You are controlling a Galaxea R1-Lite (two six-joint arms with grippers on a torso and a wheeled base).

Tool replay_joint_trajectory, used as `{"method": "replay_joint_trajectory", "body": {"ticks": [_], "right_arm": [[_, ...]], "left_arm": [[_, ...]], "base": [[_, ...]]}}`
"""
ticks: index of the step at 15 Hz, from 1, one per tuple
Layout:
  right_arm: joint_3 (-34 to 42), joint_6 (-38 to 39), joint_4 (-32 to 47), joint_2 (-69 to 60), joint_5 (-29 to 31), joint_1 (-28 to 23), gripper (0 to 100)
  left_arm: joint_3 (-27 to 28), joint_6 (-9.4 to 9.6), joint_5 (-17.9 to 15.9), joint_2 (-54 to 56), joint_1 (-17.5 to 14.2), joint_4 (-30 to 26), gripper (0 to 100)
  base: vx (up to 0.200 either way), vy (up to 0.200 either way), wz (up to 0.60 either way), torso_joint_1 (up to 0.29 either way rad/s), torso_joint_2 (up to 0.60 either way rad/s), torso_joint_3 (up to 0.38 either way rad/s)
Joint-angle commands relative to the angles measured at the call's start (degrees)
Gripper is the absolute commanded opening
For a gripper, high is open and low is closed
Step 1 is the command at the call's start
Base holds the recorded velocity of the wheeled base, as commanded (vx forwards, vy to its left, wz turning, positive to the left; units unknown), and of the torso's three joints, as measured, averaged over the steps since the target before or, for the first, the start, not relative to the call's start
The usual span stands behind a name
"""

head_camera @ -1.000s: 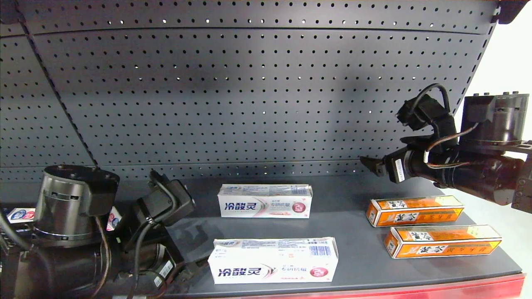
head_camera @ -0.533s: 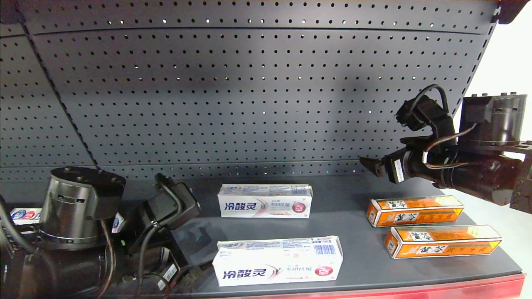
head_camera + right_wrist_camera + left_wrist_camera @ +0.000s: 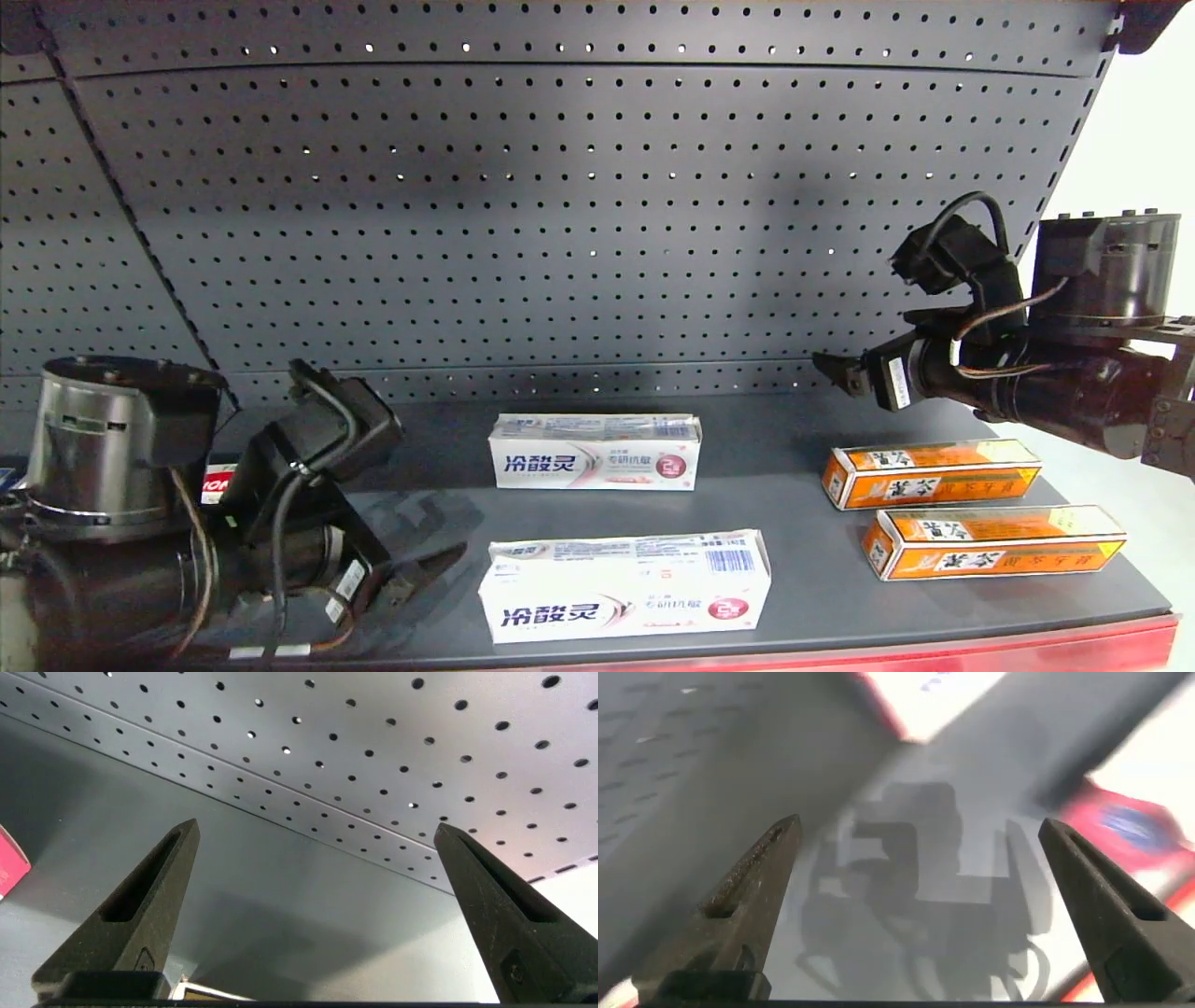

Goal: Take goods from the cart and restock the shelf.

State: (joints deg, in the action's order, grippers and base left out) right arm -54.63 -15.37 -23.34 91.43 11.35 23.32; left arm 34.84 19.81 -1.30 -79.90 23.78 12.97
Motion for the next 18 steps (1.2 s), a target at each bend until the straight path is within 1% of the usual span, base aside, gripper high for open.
{"method": "replay_joint_trajectory", "body": {"ticks": [1, 2, 3, 5, 7, 10, 14, 18], "right_arm": [[-0.3, -0.1, 0.0, 0.7, -0.1, -0.2, 100], [-0.2, 0.0, 0.0, 0.7, -0.1, -0.2, 100], [-0.1, 0.0, 0.0, 0.7, -0.1, -0.2, 100], [-0.2, 0.0, -0.1, 0.7, -0.1, -0.7, 100], [0.1, -0.1, -1.5, 0.7, -0.1, -1.1, 100], [0.1, -0.1, -1.6, 0.8, -0.2, -1.7, 100], [0.1, -0.1, -1.6, 0.9, -0.2, -1.9, 100], [0.2, -0.2, -1.5, 1.0, -0.2, -1.8, 100]], "left_arm": [[3.1, -0.03, 1.0, -1.4, -3.9, 0.1, 100], [4.4, -0.03, 2.4, -2.6, -4.9, 0.1, 100], [6.2, -0.03, 4.9, -5.3, -5.9, 0.2, 100], [8.8, -0.21, 6.1, -8.9, -6.2, 0.2, 100], [11.8, -0.21, 6.1, -12.6, -6.6, 0.3, 100], [14.8, -0.21, 6.1, -16.2, -6.1, 0.3, 100], [14.9, -0.21, 6.0, -17.9, -5.6, 1.7, 100], [15.1, -0.21, 5.6, -19.1, -3.7, 2.4, 100]], "base": [[0.000, 0.000, 0.00, 0.000, 0.00, 0.000], [0.000, 0.000, 0.00, 0.000, 0.00, 0.000], [0.000, 0.000, 0.00, 0.000, 0.00, 0.000], [0.000, 0.000, 0.00, 0.000, 0.00, 0.000], [0.000, 0.000, 0.00, 0.000, 0.00, 0.000], [0.000, 0.000, 0.00, 0.000, 0.00, 0.000], [0.000, 0.000, 0.00, 0.000, 0.00, 0.000], [0.000, 0.000, 0.00, 0.000, 0.00, 0.000]]}}
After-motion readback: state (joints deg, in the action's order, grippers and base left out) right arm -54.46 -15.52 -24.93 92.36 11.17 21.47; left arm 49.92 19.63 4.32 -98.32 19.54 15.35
